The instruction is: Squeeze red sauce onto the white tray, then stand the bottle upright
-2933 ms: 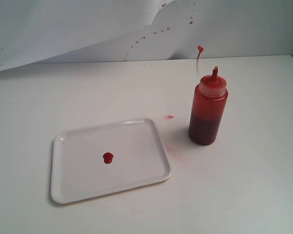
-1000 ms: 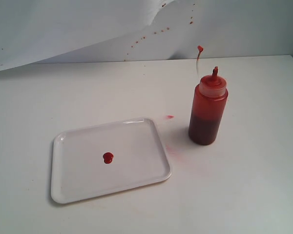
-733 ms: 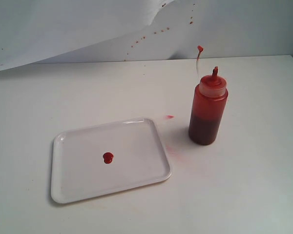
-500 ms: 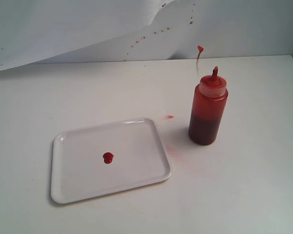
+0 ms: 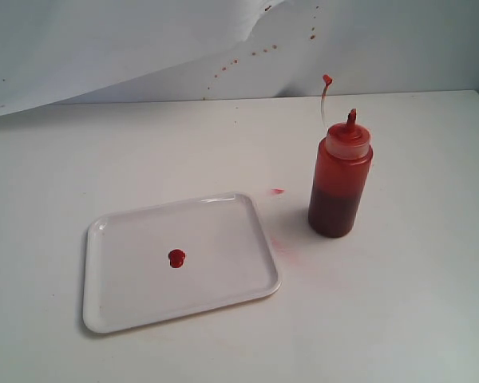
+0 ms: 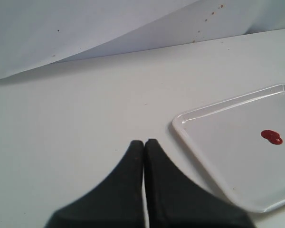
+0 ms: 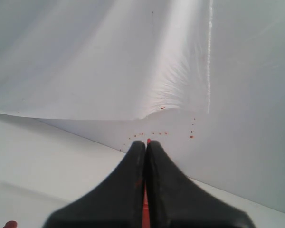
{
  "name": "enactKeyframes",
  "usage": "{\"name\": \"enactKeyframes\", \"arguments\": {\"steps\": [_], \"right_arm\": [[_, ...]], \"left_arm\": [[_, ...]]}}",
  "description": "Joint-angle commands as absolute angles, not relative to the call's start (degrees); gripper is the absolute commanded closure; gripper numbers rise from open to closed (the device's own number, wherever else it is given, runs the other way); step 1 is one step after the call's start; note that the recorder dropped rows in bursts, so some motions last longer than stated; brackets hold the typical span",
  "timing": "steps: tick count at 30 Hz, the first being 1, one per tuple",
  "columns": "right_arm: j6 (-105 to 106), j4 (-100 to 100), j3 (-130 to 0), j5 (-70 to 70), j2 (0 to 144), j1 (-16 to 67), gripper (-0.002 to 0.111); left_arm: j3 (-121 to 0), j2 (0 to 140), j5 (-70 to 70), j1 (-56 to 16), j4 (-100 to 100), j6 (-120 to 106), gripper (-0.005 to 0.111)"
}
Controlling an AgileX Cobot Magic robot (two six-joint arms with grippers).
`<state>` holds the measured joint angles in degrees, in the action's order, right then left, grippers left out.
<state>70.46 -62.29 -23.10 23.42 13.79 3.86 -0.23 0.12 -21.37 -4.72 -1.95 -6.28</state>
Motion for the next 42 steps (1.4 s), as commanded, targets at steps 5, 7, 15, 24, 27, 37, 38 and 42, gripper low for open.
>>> {"name": "enactKeyframes", "arguments": {"steps": [5,7,15,24,27,37,38,42], "right_arm": [[70.4,-62.03,-23.15,23.36,13.57,3.47,0.108],[70.4,-62.03,-23.15,23.36,13.57,3.47,0.108],[70.4,-62.03,-23.15,23.36,13.39,3.47,0.108],[70.4,-62.03,-23.56,23.04,0.0,3.28,0.108],[70.58,-61.66,-24.08,20.75,0.4,3.57,0.108],[56.55,-44.09,-23.82,19.88,1.58,3.46,0.108],[46.87,-35.7,-23.68,20.12,1.58,3.46,0.108],[9.2,-4.11,-18.89,20.06,1.58,3.46,0.108]], "left_arm": [[0.0,0.0,-20.54,-4.55,-2.48,-6.39,0.105],[0.0,0.0,-20.54,-4.55,-2.48,-6.39,0.105],[0.0,0.0,-20.54,-4.55,-2.48,-6.39,0.105],[0.0,0.0,-20.54,-4.57,-2.48,-6.39,0.105],[0.0,0.0,-20.13,-4.57,-2.48,-6.39,0.105],[0.0,0.0,-20.39,-4.57,-2.48,-6.39,0.105],[0.0,0.0,-20.39,-4.57,-2.48,-6.39,0.105],[0.0,0.0,-20.39,-4.57,-2.48,-6.39,0.105]]}}
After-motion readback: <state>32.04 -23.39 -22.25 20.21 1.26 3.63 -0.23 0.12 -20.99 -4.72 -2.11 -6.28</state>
